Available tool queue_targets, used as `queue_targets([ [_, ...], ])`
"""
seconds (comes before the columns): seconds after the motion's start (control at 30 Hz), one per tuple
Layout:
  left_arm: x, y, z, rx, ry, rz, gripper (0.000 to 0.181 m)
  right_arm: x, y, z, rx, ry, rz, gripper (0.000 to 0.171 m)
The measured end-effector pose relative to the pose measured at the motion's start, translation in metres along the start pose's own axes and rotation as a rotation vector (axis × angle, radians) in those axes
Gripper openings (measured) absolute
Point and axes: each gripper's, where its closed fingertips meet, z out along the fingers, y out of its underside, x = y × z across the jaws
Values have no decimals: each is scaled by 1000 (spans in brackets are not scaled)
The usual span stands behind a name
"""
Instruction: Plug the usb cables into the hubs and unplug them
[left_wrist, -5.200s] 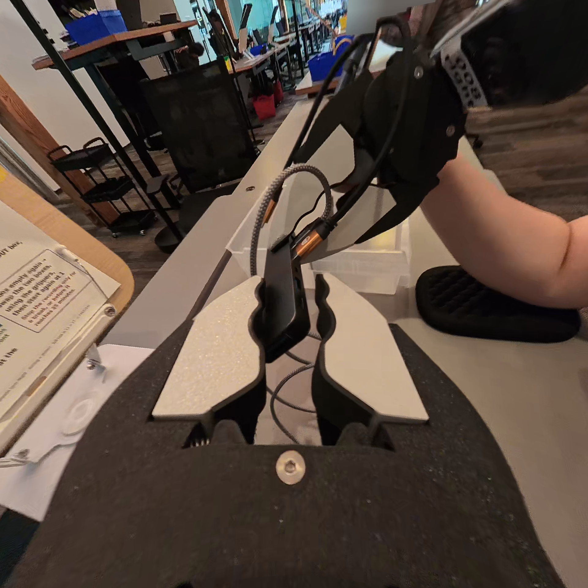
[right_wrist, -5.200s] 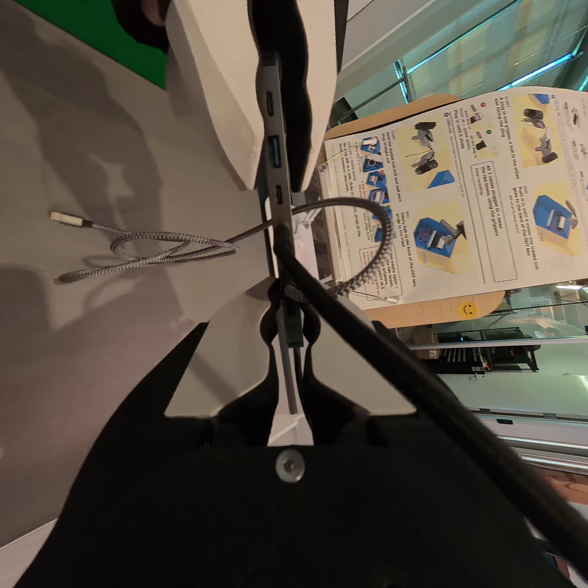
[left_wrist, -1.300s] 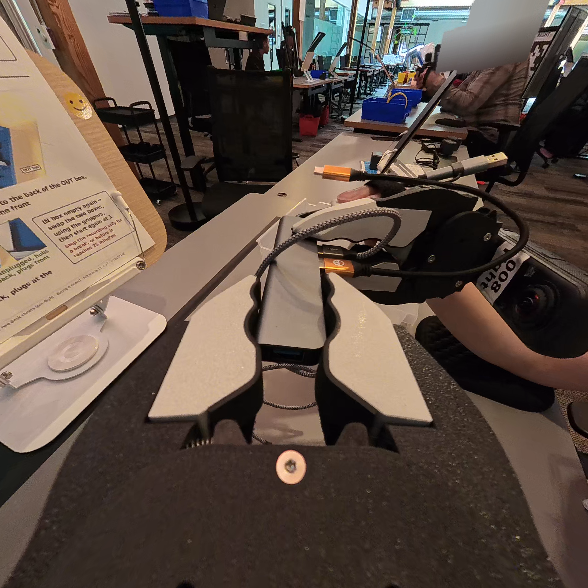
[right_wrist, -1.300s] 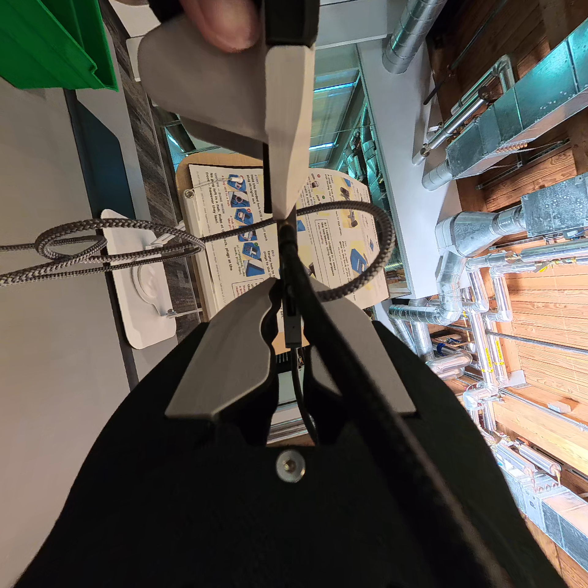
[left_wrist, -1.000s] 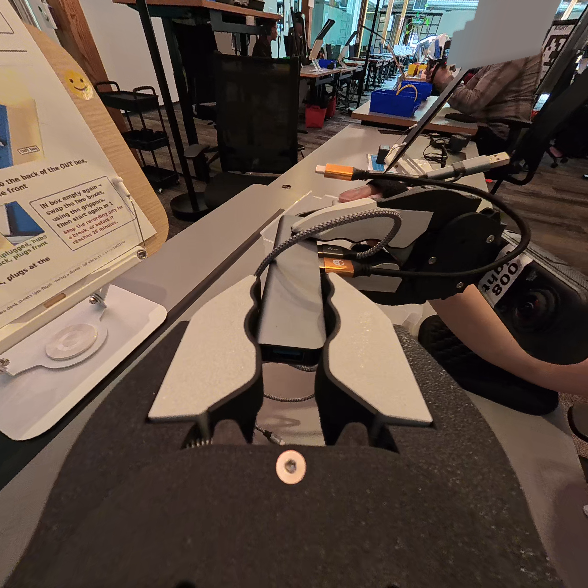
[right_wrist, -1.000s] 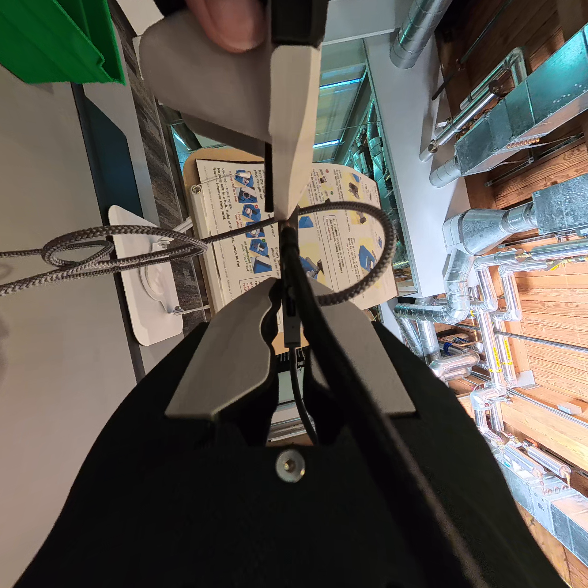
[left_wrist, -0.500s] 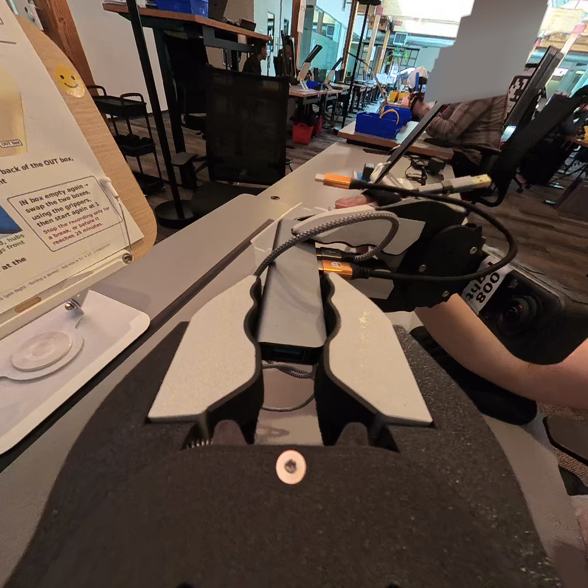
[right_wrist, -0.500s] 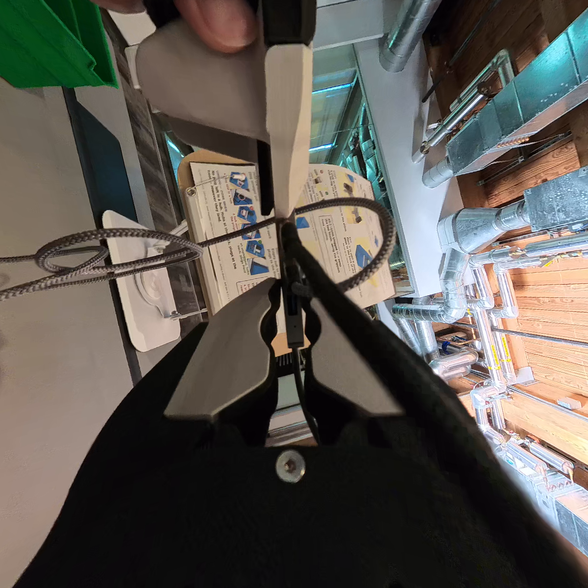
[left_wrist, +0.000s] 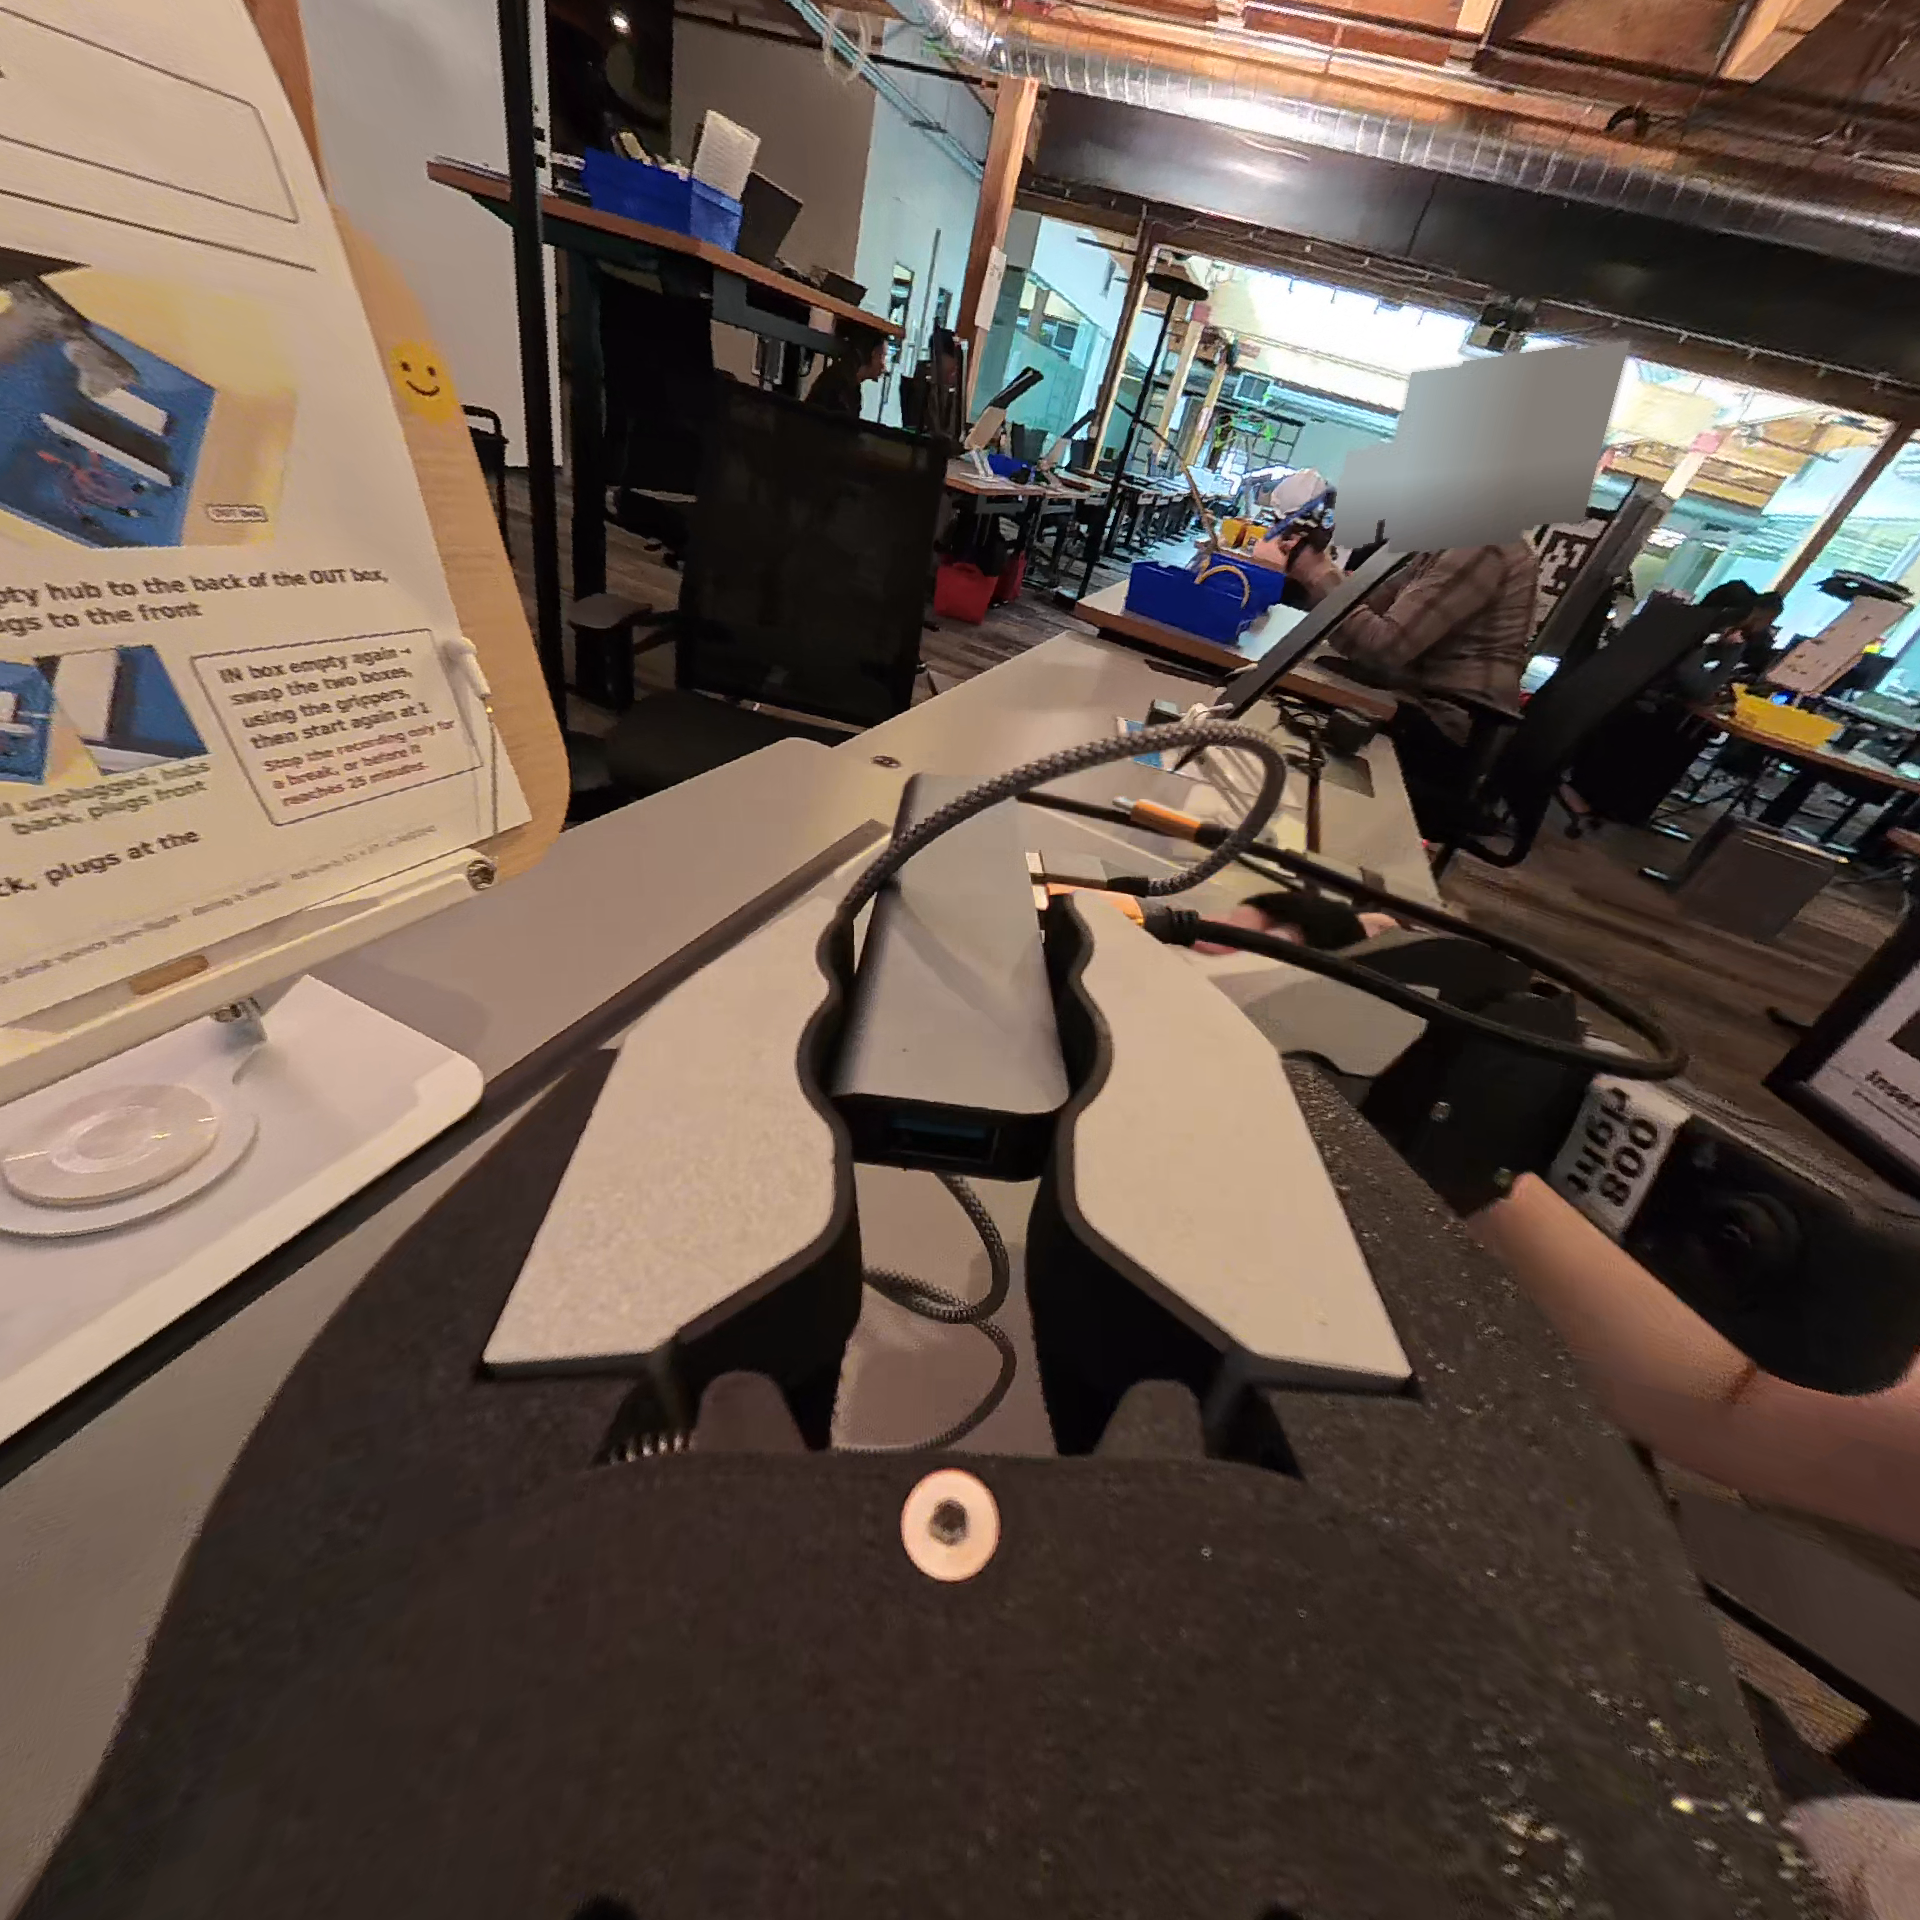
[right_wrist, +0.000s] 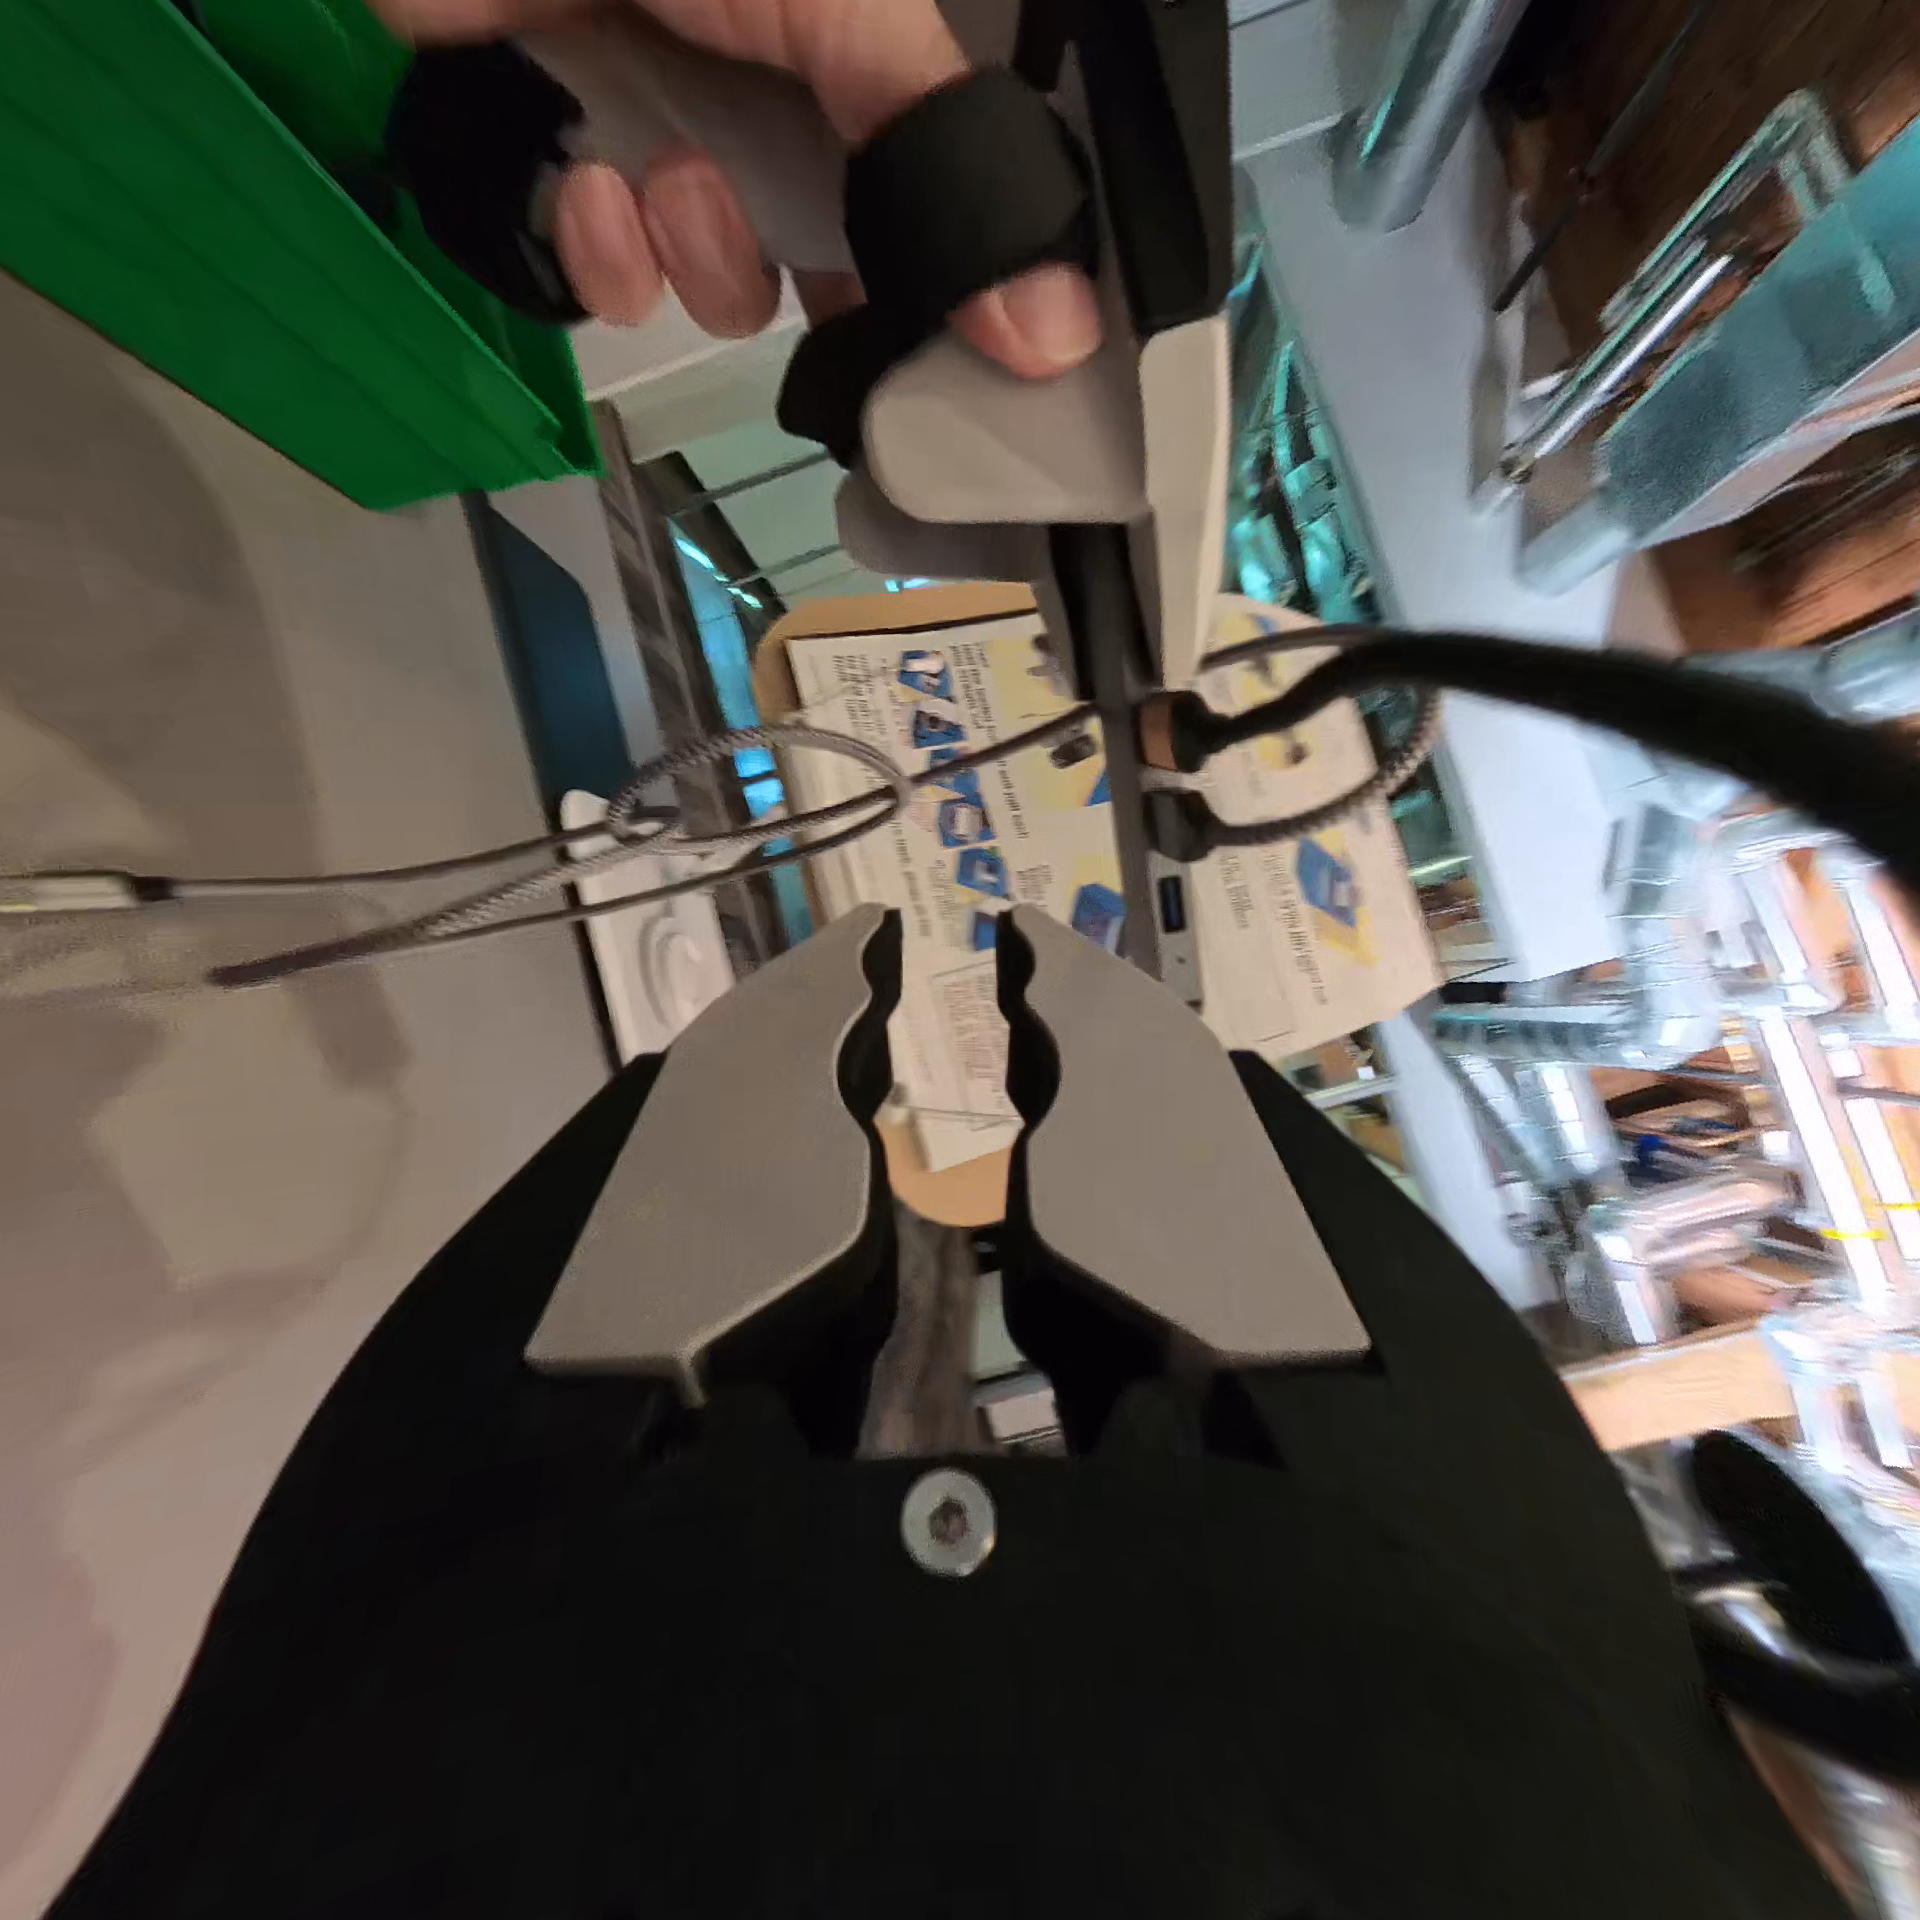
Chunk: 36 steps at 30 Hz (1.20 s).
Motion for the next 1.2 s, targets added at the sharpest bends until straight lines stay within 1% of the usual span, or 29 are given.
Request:
queue_targets([
  [0.13, -8, 4, 3, 3, -49, 18, 35, -28, -7, -6, -11, -106, 177, 15],
  [0.27, -12, 8, 5, 6, -48, -13, 35, -53, -12, -22, 23, -158, 400, 10],
  [0.37, -18, 14, 9, -11, -71, 0, 35, -57, -13, -30, 55, -153, 548, 7],
  [0.47, -22, 19, 12, -18, -84, 8, 35, -59, -15, -33, 77, -189, 666, 7],
  [0.6, -29, 22, 12, -16, -97, 12, 35, -63, -42, -46, 240, -351, 878, 7],
  [0.67, -32, 22, 11, -11, -106, 21, 35, -58, -55, -55, 322, -413, 990, 8],
  [0.73, -34, 23, 12, -11, -113, 33, 35, -44, -59, -59, 375, -391, 1077, 9],
  [0.8, -34, 24, 13, -12, -111, 55, 35, -27, -50, -58, 359, -305, 1126, 10],
  [0.9, -34, 29, 17, -37, -125, 88, 35, -8, -53, -66, 407, -268, 1195, 11],
  [1.0, -32, 35, 21, -70, -130, 113, 35, 5, -42, -67, 362, -189, 1240, 10],
  [1.1, -28, 39, 25, -95, -121, 129, 35, 11, -26, -67, 280, -141, 1161, 10],
  [1.2, -20, 38, 26, -101, -103, 148, 35, 25, 4, -64, 192, -52, 1067, 11],
])
